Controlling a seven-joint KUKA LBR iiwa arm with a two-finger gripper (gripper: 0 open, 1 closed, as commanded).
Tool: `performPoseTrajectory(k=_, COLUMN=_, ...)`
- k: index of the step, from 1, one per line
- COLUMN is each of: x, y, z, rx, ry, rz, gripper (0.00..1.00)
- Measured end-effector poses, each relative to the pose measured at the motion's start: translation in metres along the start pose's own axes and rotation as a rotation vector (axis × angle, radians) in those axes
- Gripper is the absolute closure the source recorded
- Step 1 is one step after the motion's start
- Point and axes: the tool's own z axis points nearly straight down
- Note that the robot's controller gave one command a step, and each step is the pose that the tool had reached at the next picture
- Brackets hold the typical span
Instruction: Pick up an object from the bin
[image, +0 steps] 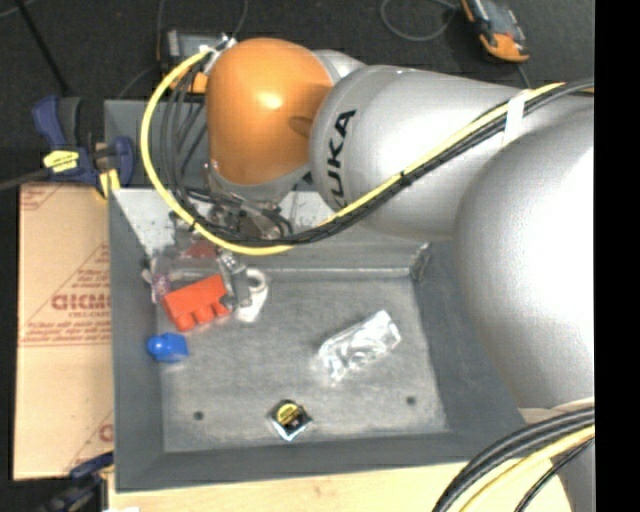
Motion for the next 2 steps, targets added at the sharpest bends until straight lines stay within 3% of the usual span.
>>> performPoseTrajectory(k=1, x=0.024, y=-0.015, z=0.117, rx=-0.001, ry=0.007, rz=0.256, gripper=0.00)
performPoseTrajectory(k=2, x=-0.002, y=0.018, z=0.141, rx=0.001, ry=-0.005, rz=0.095, gripper=0.00)
